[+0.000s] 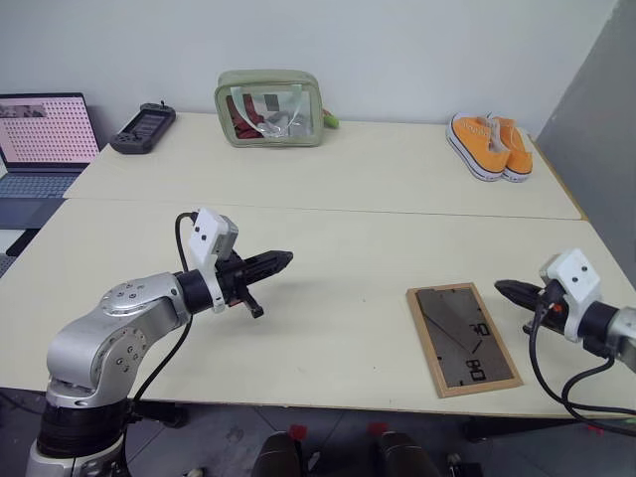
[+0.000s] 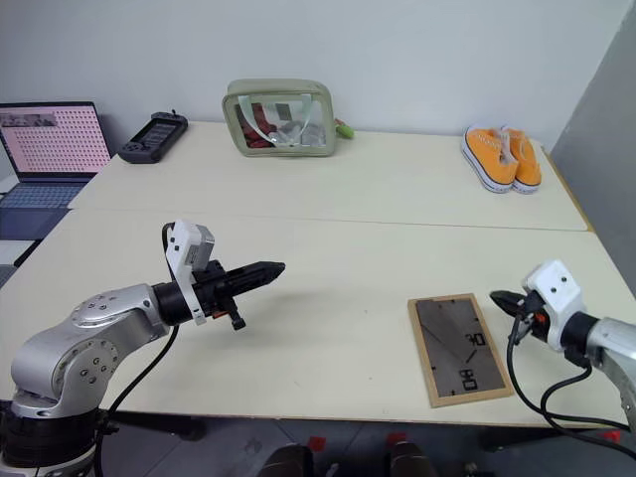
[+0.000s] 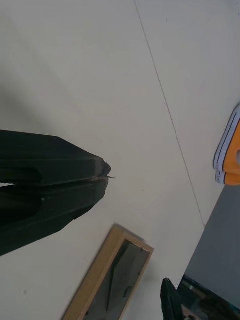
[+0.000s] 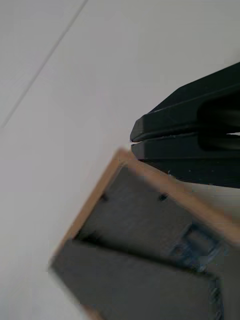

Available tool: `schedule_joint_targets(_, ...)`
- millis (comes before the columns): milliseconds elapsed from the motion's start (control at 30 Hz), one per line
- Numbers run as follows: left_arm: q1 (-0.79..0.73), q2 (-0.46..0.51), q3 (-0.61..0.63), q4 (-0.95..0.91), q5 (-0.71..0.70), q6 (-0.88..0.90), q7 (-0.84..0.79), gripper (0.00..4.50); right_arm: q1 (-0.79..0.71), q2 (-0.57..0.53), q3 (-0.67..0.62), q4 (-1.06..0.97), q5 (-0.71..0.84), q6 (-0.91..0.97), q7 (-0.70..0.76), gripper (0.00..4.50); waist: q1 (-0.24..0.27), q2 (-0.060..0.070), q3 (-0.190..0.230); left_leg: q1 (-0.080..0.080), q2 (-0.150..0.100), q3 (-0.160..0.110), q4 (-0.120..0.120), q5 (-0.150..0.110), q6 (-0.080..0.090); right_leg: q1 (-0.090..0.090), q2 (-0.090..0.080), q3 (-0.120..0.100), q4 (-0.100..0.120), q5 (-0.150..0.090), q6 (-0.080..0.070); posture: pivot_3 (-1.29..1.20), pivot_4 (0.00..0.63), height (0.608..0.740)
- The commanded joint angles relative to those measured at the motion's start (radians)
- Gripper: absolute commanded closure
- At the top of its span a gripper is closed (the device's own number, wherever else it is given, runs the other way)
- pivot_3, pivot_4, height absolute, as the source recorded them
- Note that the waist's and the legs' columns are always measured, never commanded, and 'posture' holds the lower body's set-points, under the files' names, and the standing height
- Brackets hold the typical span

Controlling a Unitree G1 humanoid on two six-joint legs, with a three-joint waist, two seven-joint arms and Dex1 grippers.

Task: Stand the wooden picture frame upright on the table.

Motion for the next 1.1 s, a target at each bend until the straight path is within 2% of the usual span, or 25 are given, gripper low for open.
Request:
schedule_joint_targets(33, 0.003, 0.020, 0.012, -0.015, -0.010, -0.003, -0.011, 4.49, 0.025, 0.005, -0.002, 0.033, -0.048, -0.072, -0.001, 4.46, 0.000, 0.000, 0.000, 0.000, 0.000, 0.000, 0.000, 0.000, 0.000, 0.000, 0.000, 0.000, 0.000, 0.000, 0.000, 0.00, 0.150, 0.740)
schedule_joint_targets(300, 0.022, 0.068, 0.015, -0.032, -0.031, 0.031, -0.046, 4.49, 0.077, 0.059, 0.055, -0.025, -0.055, -0.058, 0.006, 4.46, -0.002, 0.000, 0.000, 0.001, 0.000, 0.000, 0.000, 0.000, 0.000, 0.000, 0.000, 0.000, 0.001, 0.000, 0.000, 0.00, 0.150, 0.740)
schedule_joint_targets(533, 0.064, 0.184, 0.009, -0.075, -0.103, 0.059, -0.207, 4.49, 0.087, 0.095, 0.099, -0.088, -0.049, -0.027, 0.003, 4.46, -0.001, 0.000, 0.000, 0.001, 0.000, 0.000, 0.000, 0.000, 0.000, 0.000, 0.000, 0.000, 0.001, 0.000, 0.000, 0.00, 0.150, 0.740)
schedule_joint_targets(833, 0.026, 0.278, -0.015, -0.059, -0.155, 0.063, -0.369, 4.49, 0.042, 0.141, 0.149, -0.123, -0.043, 0.003, -0.013, 4.46, -0.002, 0.000, 0.000, 0.001, 0.001, 0.000, 0.000, 0.000, 0.000, 0.000, 0.001, 0.000, 0.001, 0.000, -0.001, 0.00, 0.150, 0.740)
schedule_joint_targets(1100, 0.011, 0.323, -0.057, -0.032, -0.093, 0.008, -0.452, 4.49, -0.049, 0.209, 0.210, -0.143, -0.045, 0.034, -0.055, 4.46, -0.003, 0.001, 0.000, 0.001, 0.001, 0.000, 0.000, 0.000, 0.000, 0.000, 0.001, 0.000, 0.001, -0.001, -0.001, 0.00, 0.150, 0.740)
